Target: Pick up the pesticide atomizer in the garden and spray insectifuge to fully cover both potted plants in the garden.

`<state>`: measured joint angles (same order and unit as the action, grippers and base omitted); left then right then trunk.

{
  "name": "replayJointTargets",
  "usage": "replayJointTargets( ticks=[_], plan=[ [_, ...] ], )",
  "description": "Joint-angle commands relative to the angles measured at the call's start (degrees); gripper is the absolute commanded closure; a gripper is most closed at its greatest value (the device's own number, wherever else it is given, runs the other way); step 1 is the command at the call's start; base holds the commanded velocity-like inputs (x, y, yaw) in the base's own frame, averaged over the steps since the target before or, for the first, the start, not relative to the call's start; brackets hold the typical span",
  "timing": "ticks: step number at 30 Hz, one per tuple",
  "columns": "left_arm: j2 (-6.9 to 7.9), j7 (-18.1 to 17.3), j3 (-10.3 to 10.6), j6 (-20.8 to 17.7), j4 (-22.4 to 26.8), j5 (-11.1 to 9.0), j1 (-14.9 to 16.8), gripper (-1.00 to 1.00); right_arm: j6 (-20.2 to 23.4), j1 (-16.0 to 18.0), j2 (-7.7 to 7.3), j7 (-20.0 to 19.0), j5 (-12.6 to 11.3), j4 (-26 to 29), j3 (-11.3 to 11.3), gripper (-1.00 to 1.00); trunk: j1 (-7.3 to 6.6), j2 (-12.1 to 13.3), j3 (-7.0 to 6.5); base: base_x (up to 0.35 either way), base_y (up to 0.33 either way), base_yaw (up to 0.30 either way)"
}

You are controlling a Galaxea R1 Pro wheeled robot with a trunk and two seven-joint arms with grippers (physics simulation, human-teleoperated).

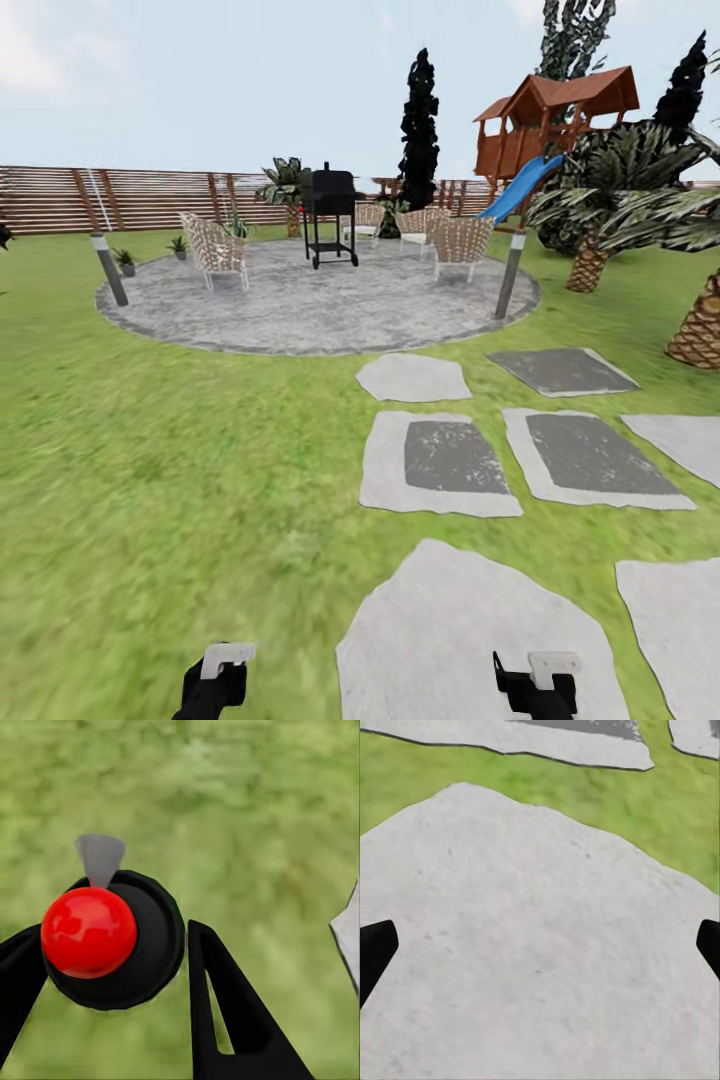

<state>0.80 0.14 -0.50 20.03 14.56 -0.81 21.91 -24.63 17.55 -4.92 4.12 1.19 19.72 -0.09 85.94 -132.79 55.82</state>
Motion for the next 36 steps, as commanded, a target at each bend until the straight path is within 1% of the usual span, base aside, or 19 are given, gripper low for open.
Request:
replayJointTargets(
  ticks=[1, 25, 30, 36],
  plan=[
    [-0.01, 0.0, 0.0, 0.2, -0.1, -0.1, 0.0, 1.0, -0.2, 0.0, 0.0, 0.2, 0.1, 0.0, 0.0, -1.0, 0.02, 0.0, 0.05, 0.338, 0.0, 0.061],
    [-0.01, 0.0, -0.1, 0.2, -0.1, -0.1, 0.1, 1.0, -0.2, 0.0, 0.0, 0.3, 0.1, 0.0, -0.1, -1.0, 0.02, 0.0, 0.05, 0.338, 0.0, 0.003],
    [-0.01, 0.0, -0.1, 0.2, -0.1, -0.1, 0.0, 1.0, -0.2, 0.0, 0.0, 0.3, 0.1, 0.0, -0.1, -1.0, 0.02, 0.0, 0.05, 0.338, 0.0, 0.114],
    [-0.01, 0.0, -0.1, 0.2, -0.1, -0.1, 0.0, 1.0, -0.2, 0.0, 0.0, 0.3, 0.1, 0.0, -0.1, -1.0, 0.02, 0.0, 0.05, 0.338, 0.0, 0.216]
  ],
)
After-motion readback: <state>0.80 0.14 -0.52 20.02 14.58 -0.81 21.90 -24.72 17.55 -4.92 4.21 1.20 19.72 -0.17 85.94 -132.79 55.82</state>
